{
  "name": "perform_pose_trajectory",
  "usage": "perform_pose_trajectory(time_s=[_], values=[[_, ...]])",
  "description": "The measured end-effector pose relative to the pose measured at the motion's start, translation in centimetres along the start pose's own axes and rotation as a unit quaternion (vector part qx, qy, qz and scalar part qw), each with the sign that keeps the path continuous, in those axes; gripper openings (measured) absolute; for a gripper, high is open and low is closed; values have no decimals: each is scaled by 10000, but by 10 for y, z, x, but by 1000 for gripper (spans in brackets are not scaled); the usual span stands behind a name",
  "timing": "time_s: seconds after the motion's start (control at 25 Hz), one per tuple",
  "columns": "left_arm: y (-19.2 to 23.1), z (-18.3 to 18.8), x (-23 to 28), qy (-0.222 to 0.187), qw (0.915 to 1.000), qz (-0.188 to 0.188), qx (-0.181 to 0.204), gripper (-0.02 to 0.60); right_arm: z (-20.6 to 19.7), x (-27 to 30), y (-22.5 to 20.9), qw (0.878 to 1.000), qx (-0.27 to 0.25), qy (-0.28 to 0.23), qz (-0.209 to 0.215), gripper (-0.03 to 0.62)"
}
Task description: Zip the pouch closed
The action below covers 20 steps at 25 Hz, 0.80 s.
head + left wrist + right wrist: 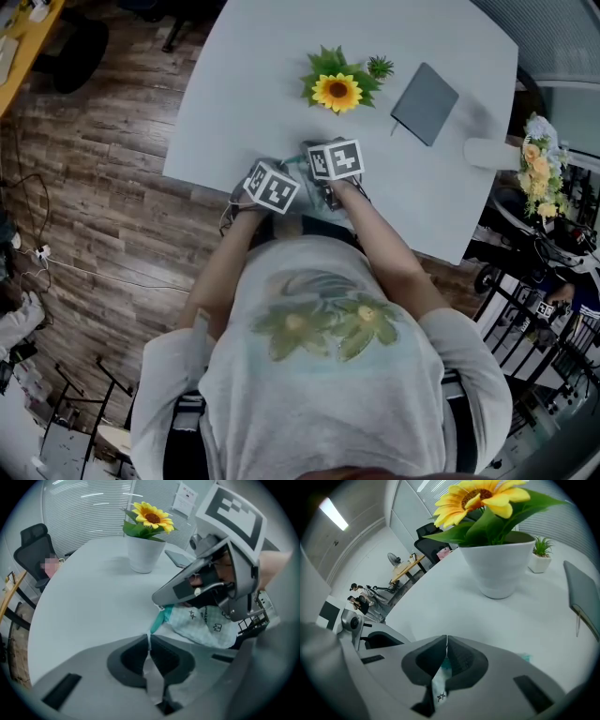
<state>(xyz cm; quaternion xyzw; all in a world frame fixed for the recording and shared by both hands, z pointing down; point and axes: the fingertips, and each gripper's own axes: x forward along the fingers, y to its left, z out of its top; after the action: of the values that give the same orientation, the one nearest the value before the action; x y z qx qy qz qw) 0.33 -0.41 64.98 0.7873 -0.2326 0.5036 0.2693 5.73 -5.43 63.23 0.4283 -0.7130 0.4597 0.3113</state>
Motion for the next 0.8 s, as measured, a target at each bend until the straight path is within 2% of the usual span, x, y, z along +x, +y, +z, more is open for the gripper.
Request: perform_pose_trajectory(time_s=[0.16, 0.4, 0.8], values=[[0, 0, -1, 12, 10000, 0, -3, 18, 1, -4, -8, 9998, 176, -97, -80, 20], [0, 0, -1, 2, 10000, 8, 1, 18, 1, -5, -9, 9999, 135, -43, 35, 20], [0, 1, 0, -57, 9999, -6, -101, 18, 1, -7, -16, 9984, 528, -190, -32, 20]])
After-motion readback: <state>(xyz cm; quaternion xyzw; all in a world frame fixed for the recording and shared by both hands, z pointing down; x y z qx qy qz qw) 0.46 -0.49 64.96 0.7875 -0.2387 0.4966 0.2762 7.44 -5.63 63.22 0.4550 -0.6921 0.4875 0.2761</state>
